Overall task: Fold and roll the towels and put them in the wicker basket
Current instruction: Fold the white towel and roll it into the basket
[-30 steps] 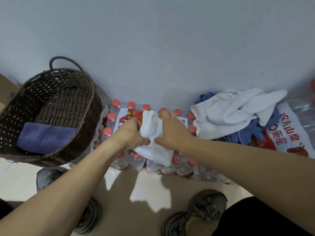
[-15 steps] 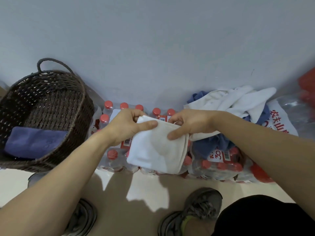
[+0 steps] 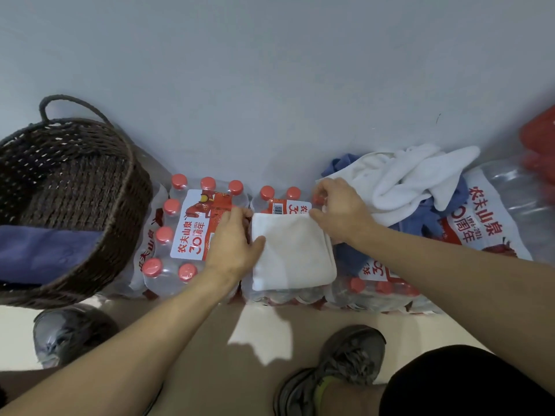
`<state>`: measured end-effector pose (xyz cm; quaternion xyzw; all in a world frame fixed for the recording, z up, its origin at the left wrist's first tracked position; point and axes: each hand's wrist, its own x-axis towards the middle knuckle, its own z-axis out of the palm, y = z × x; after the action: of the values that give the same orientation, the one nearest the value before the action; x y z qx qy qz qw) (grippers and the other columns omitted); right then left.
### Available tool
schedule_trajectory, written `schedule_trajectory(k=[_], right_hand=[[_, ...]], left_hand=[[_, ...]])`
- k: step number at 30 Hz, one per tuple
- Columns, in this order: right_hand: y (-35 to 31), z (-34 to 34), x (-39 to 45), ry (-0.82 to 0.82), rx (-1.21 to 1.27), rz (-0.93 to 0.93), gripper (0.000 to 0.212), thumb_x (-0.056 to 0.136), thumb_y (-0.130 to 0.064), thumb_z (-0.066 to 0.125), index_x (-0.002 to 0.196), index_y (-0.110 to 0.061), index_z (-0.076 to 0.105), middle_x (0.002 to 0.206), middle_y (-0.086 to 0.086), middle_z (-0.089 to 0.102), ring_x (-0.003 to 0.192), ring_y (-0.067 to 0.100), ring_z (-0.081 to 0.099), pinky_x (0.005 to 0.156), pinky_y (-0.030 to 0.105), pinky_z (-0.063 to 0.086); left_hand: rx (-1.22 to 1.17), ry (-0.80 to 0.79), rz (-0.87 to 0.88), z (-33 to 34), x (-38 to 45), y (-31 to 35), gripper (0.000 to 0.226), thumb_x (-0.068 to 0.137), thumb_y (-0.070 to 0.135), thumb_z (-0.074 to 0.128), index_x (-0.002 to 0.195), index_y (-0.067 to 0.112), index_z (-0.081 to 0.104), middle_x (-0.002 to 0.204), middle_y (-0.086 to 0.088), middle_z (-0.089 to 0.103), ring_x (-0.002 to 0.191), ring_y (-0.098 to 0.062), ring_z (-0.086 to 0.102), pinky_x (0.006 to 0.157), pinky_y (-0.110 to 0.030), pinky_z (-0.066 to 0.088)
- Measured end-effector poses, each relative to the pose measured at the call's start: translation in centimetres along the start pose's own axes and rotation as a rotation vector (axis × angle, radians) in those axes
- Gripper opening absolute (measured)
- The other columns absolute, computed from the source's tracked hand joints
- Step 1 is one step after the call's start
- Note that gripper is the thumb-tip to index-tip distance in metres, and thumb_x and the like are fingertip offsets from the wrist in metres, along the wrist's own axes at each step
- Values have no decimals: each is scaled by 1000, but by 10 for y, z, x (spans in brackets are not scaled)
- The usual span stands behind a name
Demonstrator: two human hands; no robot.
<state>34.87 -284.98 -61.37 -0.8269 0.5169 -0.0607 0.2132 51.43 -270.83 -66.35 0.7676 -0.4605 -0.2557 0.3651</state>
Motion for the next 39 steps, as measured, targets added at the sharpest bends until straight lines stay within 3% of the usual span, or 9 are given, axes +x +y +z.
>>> schedule_trajectory(k=[3,7,13,20,26,29,33,37,39], right_hand=[[-12,-10,-3,-220,82,-105,16,78,-17,73,88,-26,65,82,-13,61,72,2,56,71,20,45],[-4,-11,-21,-667,-86,-151,38,74,-26,83,110,-26,70,103,-11,63,92,6,59,78,16,47],[7,-6,-36,-604,-92,-121,73,56,-41,93,120,-29,59,125,-7,42,109,12,48,88,24,45],[23,5,-54,-527,-199,-280,97,45,-47,92,128,-31,45,124,-10,35,111,12,29,92,29,39],[33,9,-54,-374,18,-191,55,71,-40,82,119,-25,59,108,-11,53,103,16,54,79,26,41],[35,8,-50,-433,226,-20,53,77,-42,80,123,-26,61,112,-11,63,101,12,60,78,21,48],[39,10,-50,-495,539,135,47,84,-34,76,127,-19,61,119,-5,68,109,13,64,93,29,54],[36,11,-49,-520,555,221,29,84,-47,72,105,-27,65,109,-10,70,94,8,67,76,21,57],[32,11,-49,-497,524,286,41,89,-57,61,101,-18,66,101,-1,70,81,14,66,74,29,59]], left_hand=[[65,11,318,3,-8,4,23,76,13,75,96,12,63,95,0,56,93,-19,49,83,-32,43],[105,-154,485,14,-30,-1,19,75,26,75,86,14,66,83,3,58,82,-19,52,75,-38,48],[258,-240,556,11,-41,-15,55,71,48,76,109,10,64,109,-2,60,100,-22,55,84,-36,49],[237,-172,578,3,-35,-15,28,80,25,68,101,7,64,104,-5,62,103,-24,55,91,-35,44],[233,-109,391,-4,-20,-16,29,90,49,53,99,22,60,85,3,65,79,-19,58,72,-33,43],[129,-75,241,-5,-13,-15,34,91,57,50,98,24,55,78,6,64,68,-15,60,57,-30,43],[81,-22,82,0,-10,-11,31,93,54,53,98,24,54,82,7,63,75,-16,61,60,-31,45],[34,-36,52,6,-10,-7,31,93,52,53,100,21,51,83,11,60,71,-1,56,54,-18,37],[73,-56,50,8,-9,-7,33,93,53,51,96,21,52,77,13,58,68,2,54,50,-16,33]])
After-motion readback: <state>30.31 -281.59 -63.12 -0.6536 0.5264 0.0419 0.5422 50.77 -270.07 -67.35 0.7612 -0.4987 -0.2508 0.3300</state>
